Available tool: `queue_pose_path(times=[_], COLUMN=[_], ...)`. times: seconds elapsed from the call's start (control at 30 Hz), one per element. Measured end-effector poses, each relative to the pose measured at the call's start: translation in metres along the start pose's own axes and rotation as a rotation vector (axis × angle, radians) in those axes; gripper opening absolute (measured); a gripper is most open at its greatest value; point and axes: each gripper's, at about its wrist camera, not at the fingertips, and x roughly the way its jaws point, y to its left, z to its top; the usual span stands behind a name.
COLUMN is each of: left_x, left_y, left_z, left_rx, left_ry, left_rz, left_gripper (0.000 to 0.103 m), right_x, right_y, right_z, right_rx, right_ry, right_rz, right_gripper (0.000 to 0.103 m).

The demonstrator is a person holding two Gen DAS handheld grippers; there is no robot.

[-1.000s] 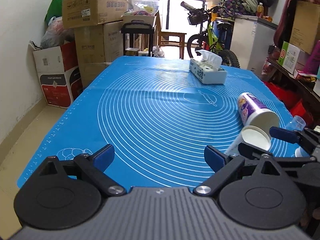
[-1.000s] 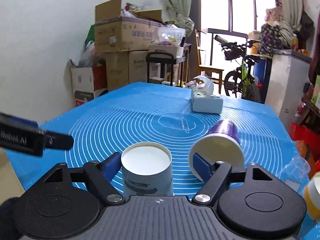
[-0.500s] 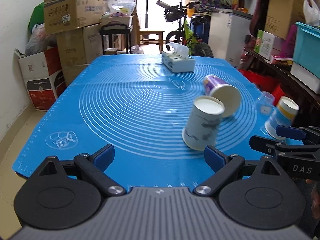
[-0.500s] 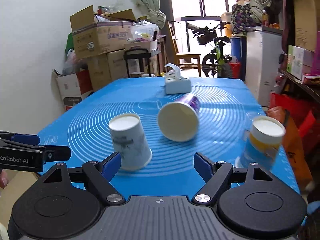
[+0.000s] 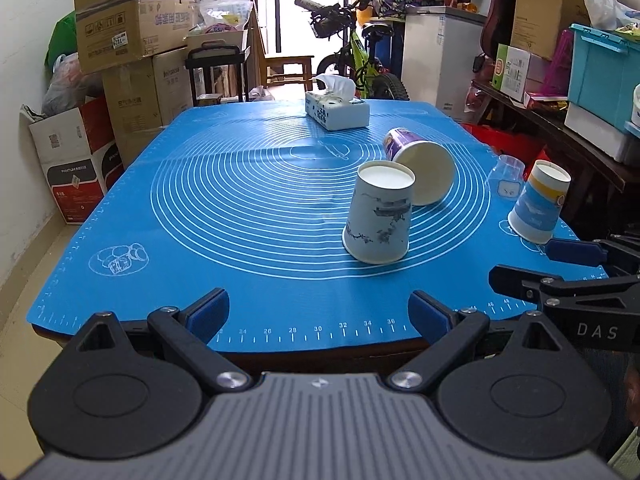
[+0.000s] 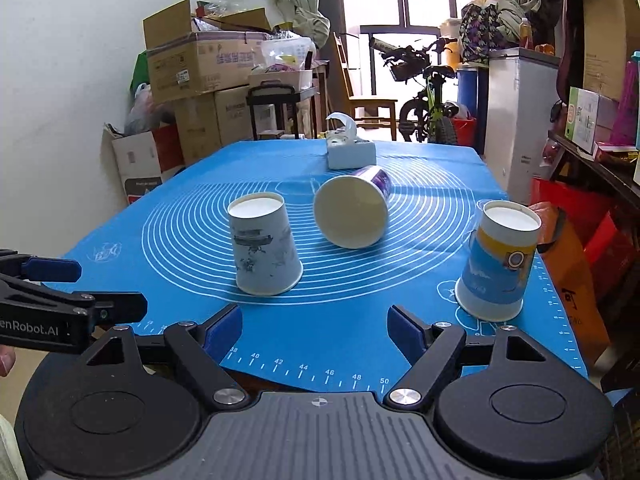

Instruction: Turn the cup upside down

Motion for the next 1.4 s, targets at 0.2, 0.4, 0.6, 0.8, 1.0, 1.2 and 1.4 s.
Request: queue_pose_path(times=[0.2,0.4,0.6,0.8,1.0,1.2,1.4], left_x=[-0.001,-0.0011,-0.0012,-0.0011,0.0005,0.0009,0.0009], left_y=[-0.0007,-0.0023,-0.0031,-0.0038,-0.006,-0.006,-0.0057], left_z=[-0.0009,-0.0014,-0.0017,-0.0021,-0.0026,-0.0021,-0.0019], left_rx=[-0.001,0.003,0.0,0.005,0.012,0.013,0.013], left_ry=[-0.005,-0.009,-0.006,-0.006,0.002,0.004,0.002], left_rz=[0.0,-0.003,-0.002,-0.005,-0.01,-0.01,-0.011], left_gripper=[0.095,0.095,0.095,0.095,0.095,0.095,0.095], right_x=[-0.0016,-0.0006,0.0005,0.0009,0.0019,0.0023,0.0023], right_y=[-0.0001,0.0004,0.0007,0.0004,-0.0007,-0.0003,-0.0001], right_z=[-0.0019,-0.002,-0.0025,-0.0036,-0.0033,-0.0036,-0.0037], right_rx=[-0.007,-0.008,-0.011,-0.012,-0.012,-0.013,-0.014], right_ry=[0.004,0.012,0.015,0.019,0.021,0.022,0.023], right_rz=[-0.002,-0.001,0.002,0.004,0.007,0.008,0.009], right_gripper=[0.082,0.082,0.082,0.082,0.082,0.082,0.082])
